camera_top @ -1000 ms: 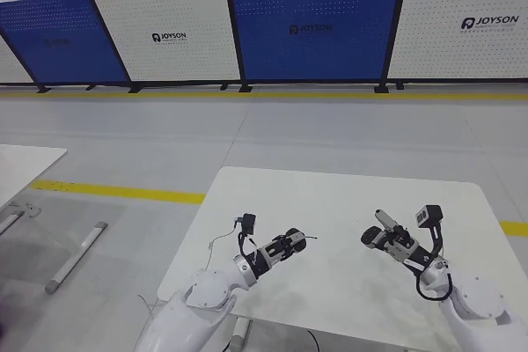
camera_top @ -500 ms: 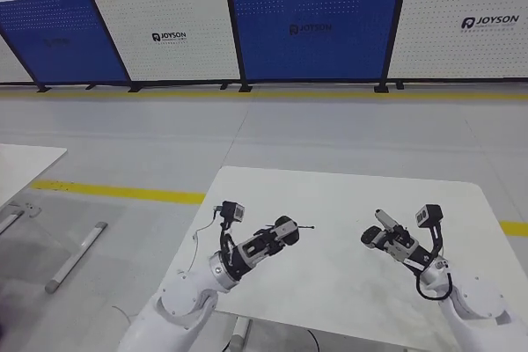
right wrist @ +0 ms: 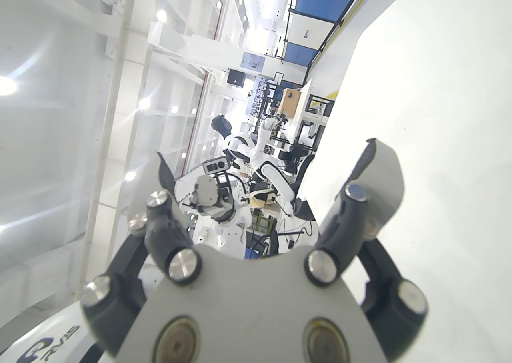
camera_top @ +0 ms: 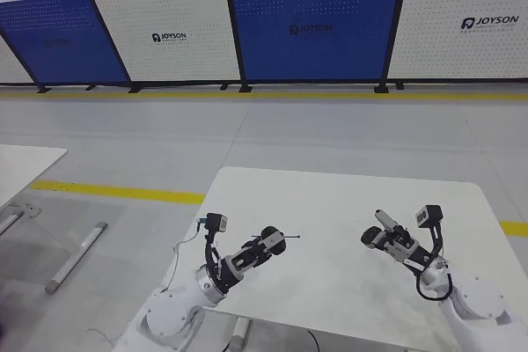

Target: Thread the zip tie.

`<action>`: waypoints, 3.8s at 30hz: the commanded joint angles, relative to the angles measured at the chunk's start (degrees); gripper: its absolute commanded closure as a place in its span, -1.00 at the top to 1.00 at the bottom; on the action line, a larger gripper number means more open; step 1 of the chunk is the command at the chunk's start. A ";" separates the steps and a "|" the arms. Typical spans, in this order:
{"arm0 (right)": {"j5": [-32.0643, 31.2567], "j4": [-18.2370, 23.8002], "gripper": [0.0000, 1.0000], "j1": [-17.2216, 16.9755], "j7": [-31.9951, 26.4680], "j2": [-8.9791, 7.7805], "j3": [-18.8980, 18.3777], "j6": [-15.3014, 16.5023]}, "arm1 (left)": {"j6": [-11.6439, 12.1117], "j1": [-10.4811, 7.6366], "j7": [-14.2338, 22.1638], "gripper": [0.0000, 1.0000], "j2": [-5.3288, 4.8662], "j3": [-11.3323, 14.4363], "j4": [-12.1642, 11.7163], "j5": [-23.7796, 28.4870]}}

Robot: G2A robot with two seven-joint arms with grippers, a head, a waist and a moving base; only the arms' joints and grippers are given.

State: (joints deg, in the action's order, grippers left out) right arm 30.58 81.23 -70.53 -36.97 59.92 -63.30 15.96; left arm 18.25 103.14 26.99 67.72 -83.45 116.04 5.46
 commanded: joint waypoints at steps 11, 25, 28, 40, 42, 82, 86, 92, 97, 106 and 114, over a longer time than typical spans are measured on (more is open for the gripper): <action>0.00 0.00 1.00 0.00 0.00 0.00 0.00 0.00 | -8.71 -11.15 -4.20 -1.00 0.97 11.05 -13.75 -11.15; 0.00 0.00 1.00 0.00 0.00 0.00 0.00 0.00 | -10.64 -15.27 -8.95 -1.00 1.69 15.26 -20.08 -14.50; 0.00 0.00 1.00 0.00 0.00 0.00 0.00 0.00 | -10.64 -15.27 -8.95 -1.00 1.69 15.26 -20.08 -14.50; 0.00 0.00 1.00 0.00 0.00 0.00 0.00 0.00 | -2.29 -9.88 -13.27 -1.00 1.17 16.70 -8.09 -20.00; 0.00 0.00 1.00 0.00 0.00 0.00 0.00 0.00 | -0.27 -8.13 -13.26 -1.00 0.92 16.52 -5.37 -20.47; -0.21 0.40 1.00 -0.02 0.35 0.02 -0.04 -0.12 | -5.51 -16.58 -5.44 -1.00 1.38 18.69 -15.41 -0.77; -2.94 3.79 1.00 0.24 -1.63 -0.39 -2.09 -1.08 | -5.51 -16.58 -5.44 -1.00 1.38 18.69 -15.41 -0.77; -12.76 8.58 1.00 -0.14 -7.95 -2.65 -10.08 -6.91 | -5.51 -16.58 -5.44 -1.00 1.38 18.69 -15.41 -0.77; -20.97 12.04 1.00 -0.59 -11.82 -4.08 -14.25 -16.00 | -5.51 -16.58 -5.44 -1.00 1.38 18.69 -15.41 -0.77; -23.56 12.45 1.00 -0.20 -13.36 -4.43 -14.93 -18.25 | -5.51 -16.58 -5.44 -1.00 1.38 18.69 -15.41 -0.77; -23.56 12.45 1.00 -0.20 -13.36 -4.43 -14.93 -18.25 | -5.51 -16.58 -5.44 -1.00 1.38 18.69 -15.41 -0.77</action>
State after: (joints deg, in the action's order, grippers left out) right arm 7.02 93.68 -70.74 -50.32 55.49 -78.23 -2.29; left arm 12.74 86.56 21.54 69.10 -64.76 100.63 4.68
